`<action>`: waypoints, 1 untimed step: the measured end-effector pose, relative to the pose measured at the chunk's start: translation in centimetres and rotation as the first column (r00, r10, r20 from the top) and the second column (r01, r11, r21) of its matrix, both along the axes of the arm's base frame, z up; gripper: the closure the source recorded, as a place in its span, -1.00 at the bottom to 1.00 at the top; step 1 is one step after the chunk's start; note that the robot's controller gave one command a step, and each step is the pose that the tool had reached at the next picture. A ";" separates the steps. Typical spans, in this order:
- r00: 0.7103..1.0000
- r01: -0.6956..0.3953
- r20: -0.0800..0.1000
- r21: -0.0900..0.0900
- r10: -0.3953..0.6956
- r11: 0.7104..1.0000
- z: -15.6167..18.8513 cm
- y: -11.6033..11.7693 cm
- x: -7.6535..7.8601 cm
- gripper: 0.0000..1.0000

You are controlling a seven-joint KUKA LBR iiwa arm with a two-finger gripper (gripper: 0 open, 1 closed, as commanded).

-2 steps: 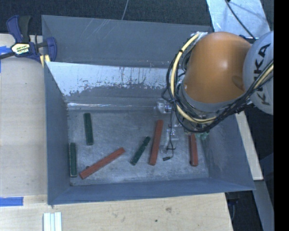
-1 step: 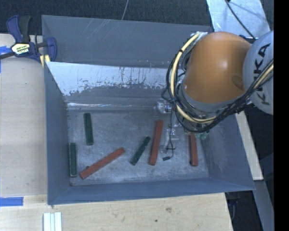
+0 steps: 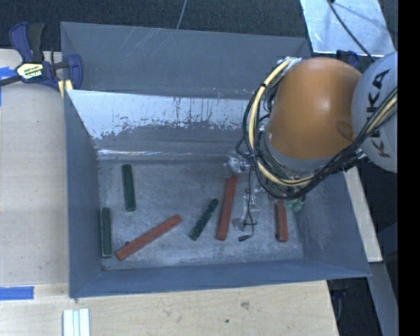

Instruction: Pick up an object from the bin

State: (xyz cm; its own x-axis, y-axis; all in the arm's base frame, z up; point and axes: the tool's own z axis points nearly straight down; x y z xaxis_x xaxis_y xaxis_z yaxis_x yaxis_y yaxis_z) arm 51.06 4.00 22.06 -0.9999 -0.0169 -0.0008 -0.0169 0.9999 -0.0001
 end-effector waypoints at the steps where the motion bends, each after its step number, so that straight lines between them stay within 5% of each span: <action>1: 0.973 -0.230 0.007 -0.001 0.230 0.973 -4.3 1.0 2.5 -1.00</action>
Offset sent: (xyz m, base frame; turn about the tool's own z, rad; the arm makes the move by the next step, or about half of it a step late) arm -0.0029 0.0125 -0.1503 0.0680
